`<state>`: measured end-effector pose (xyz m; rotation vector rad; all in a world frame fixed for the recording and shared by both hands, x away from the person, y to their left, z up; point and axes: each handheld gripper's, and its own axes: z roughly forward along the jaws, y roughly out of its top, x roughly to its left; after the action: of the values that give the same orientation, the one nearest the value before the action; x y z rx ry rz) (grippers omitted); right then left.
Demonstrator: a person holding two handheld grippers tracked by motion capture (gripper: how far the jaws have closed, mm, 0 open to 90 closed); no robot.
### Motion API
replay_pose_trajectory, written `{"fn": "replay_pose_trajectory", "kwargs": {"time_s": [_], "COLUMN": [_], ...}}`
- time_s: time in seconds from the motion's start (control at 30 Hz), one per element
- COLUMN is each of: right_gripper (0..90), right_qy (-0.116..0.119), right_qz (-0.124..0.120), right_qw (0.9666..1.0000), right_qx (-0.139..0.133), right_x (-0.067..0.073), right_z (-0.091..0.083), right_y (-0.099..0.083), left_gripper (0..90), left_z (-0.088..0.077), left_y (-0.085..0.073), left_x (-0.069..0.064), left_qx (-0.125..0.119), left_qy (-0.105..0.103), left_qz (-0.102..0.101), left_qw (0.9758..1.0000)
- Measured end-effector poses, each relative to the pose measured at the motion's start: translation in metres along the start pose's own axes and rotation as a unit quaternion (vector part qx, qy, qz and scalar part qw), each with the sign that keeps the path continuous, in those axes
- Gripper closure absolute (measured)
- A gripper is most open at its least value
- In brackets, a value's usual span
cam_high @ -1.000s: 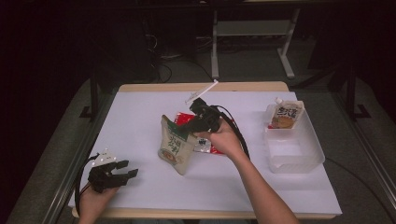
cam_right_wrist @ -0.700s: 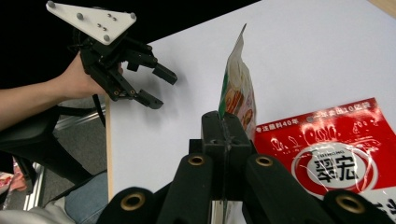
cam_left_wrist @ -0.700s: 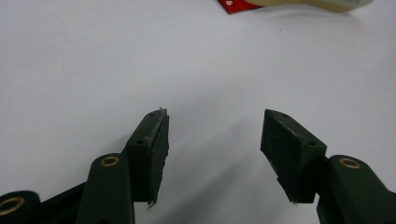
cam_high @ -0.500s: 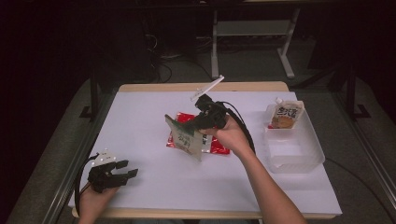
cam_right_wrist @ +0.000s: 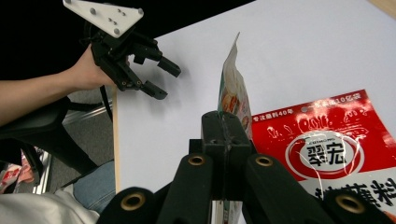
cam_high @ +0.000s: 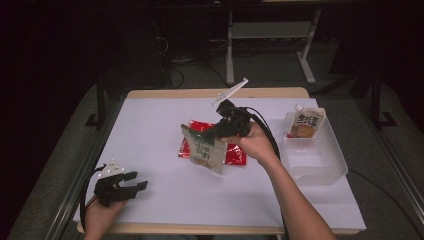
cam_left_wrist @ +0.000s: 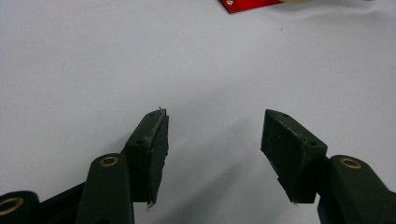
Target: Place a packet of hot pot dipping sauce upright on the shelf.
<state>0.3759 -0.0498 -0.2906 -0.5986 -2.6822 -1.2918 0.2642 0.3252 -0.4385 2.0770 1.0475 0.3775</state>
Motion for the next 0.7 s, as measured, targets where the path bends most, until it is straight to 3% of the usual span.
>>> {"fn": "replay_pose_trajectory", "kwargs": {"time_s": [0.4, 0.7], "right_gripper": [90.0, 90.0], "right_qy": [0.000, -0.019], "right_qz": [0.005, 0.012], "right_qw": [1.0000, 0.9997], "right_qx": [0.001, 0.007], "right_x": [-0.003, -0.007], "right_z": [-0.029, -0.058], "right_y": [-0.006, -0.017], "left_gripper": [40.9, 40.7], "left_z": [0.000, 0.001], "left_y": [0.000, -0.001], "left_x": [-0.001, 0.000], "left_qx": [-0.004, -0.002], "left_qy": [0.000, 0.001], "left_qz": [-0.009, -0.006], "left_qw": [1.0000, 1.0000]}}
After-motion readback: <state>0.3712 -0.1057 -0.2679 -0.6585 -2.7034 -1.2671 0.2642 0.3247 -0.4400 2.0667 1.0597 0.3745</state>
